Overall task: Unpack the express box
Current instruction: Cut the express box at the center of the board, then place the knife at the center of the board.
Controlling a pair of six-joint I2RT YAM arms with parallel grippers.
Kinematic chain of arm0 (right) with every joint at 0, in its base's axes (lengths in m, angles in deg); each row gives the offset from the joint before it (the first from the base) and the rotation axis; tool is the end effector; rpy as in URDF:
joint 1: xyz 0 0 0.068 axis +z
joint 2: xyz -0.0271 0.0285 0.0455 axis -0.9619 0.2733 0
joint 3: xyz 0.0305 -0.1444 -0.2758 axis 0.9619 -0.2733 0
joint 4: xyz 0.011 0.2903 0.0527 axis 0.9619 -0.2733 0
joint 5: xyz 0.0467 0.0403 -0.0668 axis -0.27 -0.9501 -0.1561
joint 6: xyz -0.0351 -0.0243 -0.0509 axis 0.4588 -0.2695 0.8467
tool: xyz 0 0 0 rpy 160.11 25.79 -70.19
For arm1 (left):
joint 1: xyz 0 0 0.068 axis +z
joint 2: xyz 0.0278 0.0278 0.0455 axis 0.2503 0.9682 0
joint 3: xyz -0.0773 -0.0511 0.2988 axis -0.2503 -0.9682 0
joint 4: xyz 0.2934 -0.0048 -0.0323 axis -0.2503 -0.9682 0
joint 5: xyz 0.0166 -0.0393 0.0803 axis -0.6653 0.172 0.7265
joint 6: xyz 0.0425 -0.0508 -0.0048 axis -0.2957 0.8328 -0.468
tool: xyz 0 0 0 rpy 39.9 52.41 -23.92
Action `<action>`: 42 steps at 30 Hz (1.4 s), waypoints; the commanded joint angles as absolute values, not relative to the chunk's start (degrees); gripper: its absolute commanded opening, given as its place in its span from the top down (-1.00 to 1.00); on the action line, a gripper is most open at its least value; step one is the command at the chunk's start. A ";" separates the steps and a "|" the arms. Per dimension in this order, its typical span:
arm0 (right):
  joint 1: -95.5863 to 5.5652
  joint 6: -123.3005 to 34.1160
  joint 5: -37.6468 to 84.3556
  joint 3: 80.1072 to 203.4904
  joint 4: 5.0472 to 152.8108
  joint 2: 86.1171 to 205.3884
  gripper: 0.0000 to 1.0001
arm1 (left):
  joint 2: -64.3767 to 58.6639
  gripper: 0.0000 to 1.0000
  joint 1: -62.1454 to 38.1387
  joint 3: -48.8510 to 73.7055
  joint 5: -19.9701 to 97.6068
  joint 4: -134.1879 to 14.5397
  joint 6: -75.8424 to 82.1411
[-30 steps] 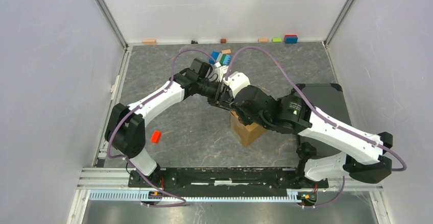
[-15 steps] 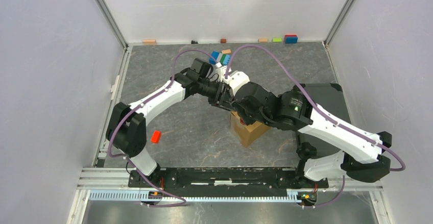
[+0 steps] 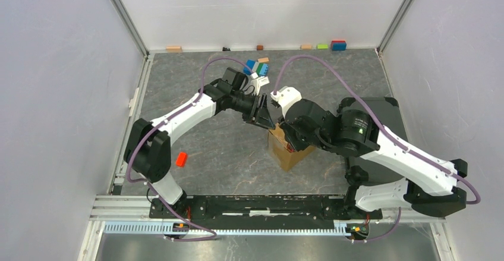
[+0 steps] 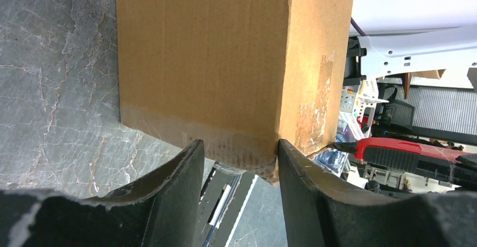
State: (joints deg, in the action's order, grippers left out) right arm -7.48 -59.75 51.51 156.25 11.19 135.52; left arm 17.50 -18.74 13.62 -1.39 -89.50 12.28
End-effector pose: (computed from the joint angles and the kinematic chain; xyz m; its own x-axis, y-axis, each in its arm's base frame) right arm 0.1145 0.2185 0.4577 -0.5654 -0.4259 -0.7063 -0.6010 0.7992 -0.0007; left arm 0.3155 -0.2539 0.2822 -0.8700 0.2897 -0.3989 0.4901 0.4203 -0.7637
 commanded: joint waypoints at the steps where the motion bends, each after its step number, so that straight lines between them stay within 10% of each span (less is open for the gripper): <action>1: -7.33 -61.32 54.49 159.84 8.44 134.46 1.00 | 20.29 -0.15 -19.03 13.68 7.11 -92.27 7.96; 19: -10.15 -56.38 72.69 160.38 29.89 128.33 1.00 | 9.03 -0.72 -18.14 22.45 18.63 -91.38 16.00; 32: -50.41 -66.56 -6.63 155.95 68.07 151.97 1.00 | -14.82 -0.80 -11.16 6.84 36.83 -94.05 17.05; 42: -35.51 -75.86 2.37 167.67 71.18 175.37 1.00 | -21.92 -0.84 -10.38 8.52 38.40 -97.97 16.20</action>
State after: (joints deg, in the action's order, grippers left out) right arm -43.11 -70.18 2.40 162.91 64.04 174.73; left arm -21.03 -10.58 6.93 36.80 -96.28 15.73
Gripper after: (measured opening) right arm 0.263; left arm 0.917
